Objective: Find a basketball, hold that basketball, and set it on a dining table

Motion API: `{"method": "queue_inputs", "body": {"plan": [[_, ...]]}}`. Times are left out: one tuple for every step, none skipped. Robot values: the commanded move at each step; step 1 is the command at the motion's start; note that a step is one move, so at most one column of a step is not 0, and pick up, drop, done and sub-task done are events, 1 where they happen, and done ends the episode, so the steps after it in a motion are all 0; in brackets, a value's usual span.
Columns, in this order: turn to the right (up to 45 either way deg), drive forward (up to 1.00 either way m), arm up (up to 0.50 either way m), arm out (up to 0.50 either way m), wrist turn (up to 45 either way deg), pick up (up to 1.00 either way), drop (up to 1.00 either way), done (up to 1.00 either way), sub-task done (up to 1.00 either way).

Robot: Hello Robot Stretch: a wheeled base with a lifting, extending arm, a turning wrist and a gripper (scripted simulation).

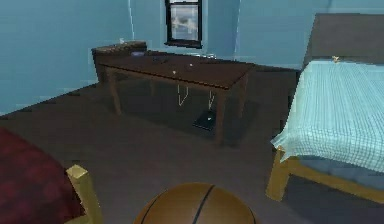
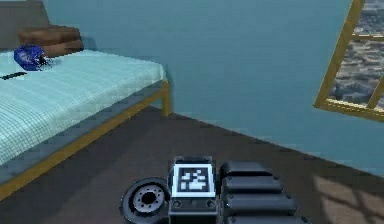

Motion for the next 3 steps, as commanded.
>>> {"method": "queue_inputs", "body": {"plan": [[0.0, 0.70, 0.00, 0.00, 0.0, 0.00, 0.00, 0.00, 0.00], [12.0, 0.00, 0.00, 0.00, 0.0, 0.00, 0.00, 0.00, 0.00], [0.0, 0.40, 0.00, 0.00, 0.0, 0.00, 0.00, 0.00, 0.00]]}}
